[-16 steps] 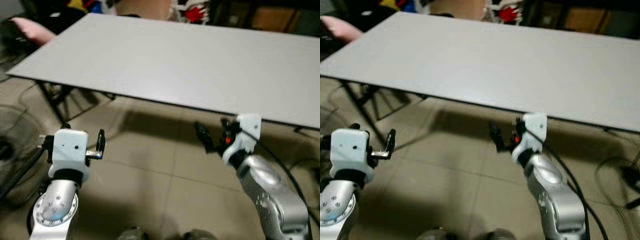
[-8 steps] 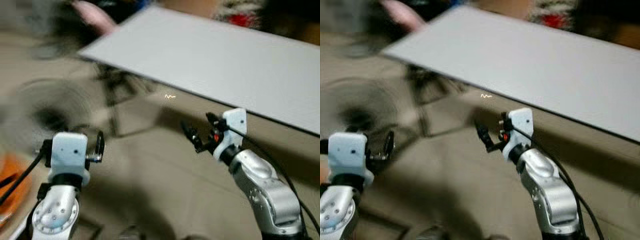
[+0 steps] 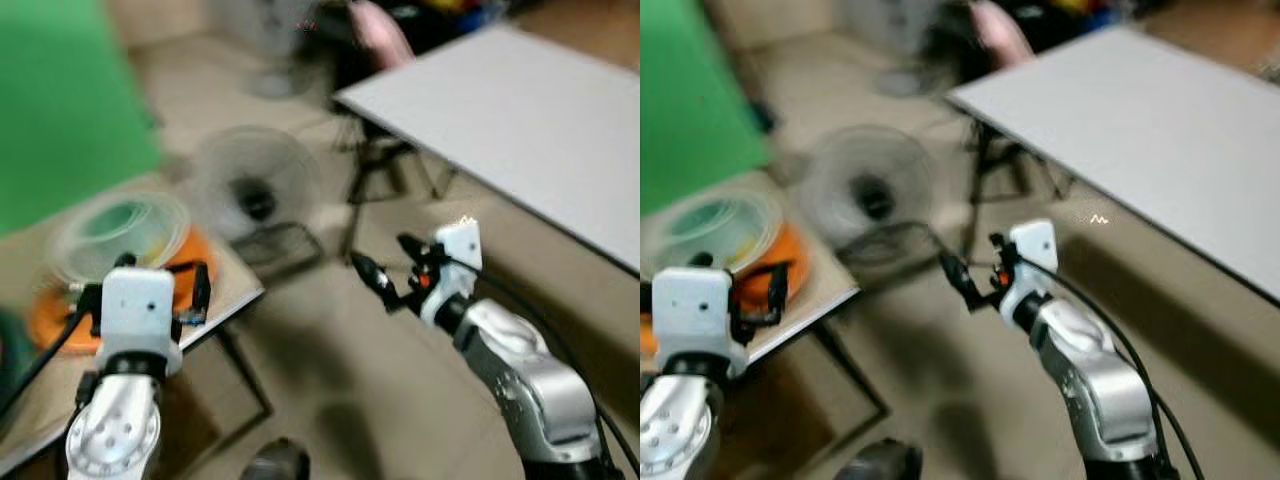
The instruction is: Setting the table
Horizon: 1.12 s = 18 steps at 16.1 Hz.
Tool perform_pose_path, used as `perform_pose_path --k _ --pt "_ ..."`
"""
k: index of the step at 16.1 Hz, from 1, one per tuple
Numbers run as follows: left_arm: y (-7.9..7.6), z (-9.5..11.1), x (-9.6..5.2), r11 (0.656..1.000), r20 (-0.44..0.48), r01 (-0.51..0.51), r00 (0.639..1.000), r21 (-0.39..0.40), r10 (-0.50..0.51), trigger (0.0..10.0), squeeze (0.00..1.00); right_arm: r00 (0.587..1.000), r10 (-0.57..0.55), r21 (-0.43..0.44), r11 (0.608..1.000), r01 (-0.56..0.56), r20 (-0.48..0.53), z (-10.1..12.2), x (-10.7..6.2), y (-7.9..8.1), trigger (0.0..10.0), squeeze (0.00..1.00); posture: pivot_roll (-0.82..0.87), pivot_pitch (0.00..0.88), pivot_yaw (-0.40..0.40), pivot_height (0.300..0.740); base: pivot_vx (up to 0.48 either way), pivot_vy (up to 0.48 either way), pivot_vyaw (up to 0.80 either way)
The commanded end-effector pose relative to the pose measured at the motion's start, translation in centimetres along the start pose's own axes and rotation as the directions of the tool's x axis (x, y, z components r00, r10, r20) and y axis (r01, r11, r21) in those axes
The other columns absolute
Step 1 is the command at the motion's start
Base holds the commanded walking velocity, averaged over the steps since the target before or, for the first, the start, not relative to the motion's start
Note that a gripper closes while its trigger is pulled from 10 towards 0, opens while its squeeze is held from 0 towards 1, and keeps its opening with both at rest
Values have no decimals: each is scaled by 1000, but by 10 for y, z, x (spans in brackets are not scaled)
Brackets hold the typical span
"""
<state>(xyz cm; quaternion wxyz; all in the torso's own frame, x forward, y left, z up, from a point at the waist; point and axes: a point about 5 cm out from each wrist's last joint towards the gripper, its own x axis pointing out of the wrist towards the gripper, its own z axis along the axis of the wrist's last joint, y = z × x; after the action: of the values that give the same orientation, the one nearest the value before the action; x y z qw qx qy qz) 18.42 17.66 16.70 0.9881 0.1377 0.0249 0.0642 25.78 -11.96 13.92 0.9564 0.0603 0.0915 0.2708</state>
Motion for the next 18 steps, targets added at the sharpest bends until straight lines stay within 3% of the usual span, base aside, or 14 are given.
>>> perform_pose_path --k 1,12,14,18 --pt "2 3 5 1000 29 -14 999 19 13 10000 0 999 -13 4 1000 12 30 5 -3 -3 10000 0 64 48 22 740 0 0 800" --pt "-7 13 35 999 106 47 993 -5 -46 10000 0 969 -207 -57 975 216 135 24 -16 -21 10000 0 -21 17 88 740 0 0 800" --pt "-9 16 40 998 113 64 992 -14 -62 10000 0 948 -274 -80 954 290 163 28 -22 -27 10000 0 -35 22 96 740 0 0 800" --pt "-13 20 41 993 118 118 987 -30 -114 10000 0 942 -284 -59 952 299 180 43 -18 -32 10000 0 -31 38 91 740 211 0 0"
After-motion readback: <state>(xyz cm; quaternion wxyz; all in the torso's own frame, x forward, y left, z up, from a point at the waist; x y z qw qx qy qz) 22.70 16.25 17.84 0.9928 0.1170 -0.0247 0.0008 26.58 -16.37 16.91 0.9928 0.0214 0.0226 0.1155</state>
